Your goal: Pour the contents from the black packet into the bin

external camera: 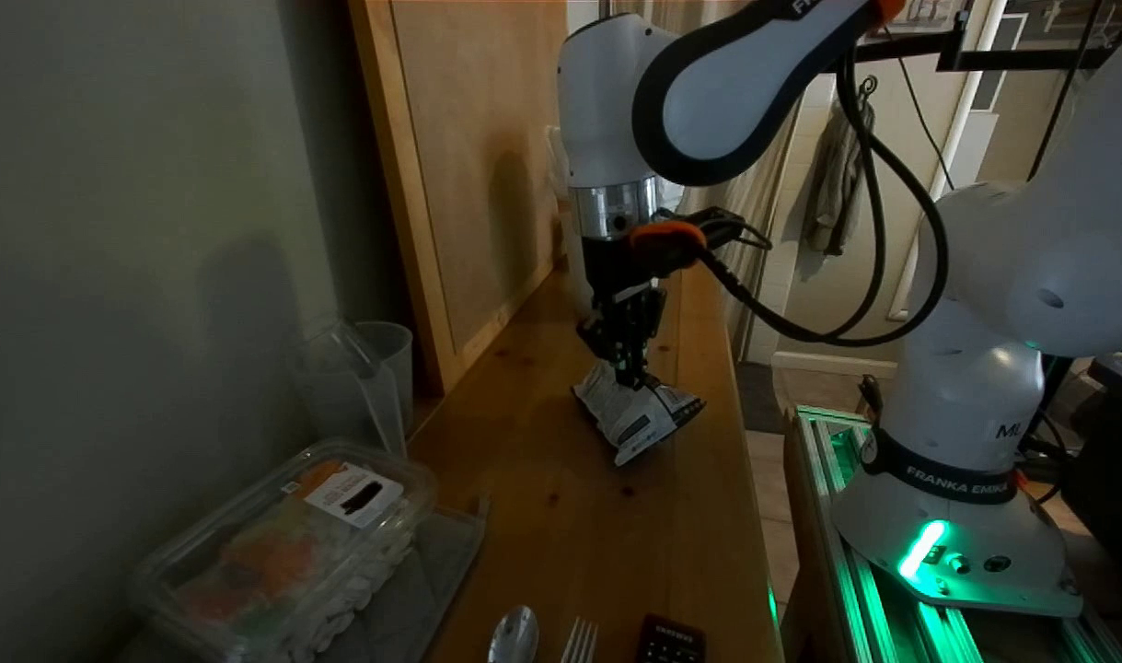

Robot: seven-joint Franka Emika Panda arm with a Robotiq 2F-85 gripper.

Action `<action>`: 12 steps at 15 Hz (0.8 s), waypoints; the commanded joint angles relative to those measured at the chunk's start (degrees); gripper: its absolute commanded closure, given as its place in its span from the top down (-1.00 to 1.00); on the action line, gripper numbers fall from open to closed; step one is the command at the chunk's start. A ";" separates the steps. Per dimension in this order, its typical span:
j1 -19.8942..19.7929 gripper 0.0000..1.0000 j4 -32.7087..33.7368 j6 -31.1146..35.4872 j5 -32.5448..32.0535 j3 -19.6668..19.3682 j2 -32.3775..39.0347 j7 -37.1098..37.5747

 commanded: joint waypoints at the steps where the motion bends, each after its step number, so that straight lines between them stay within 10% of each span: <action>1: -0.30 -1.00 0.08 -0.01 1.59 -0.34 -0.28 -0.43; 12: -0.37 -1.00 0.94 -5.35 2.60 -0.54 -11.76 -1.41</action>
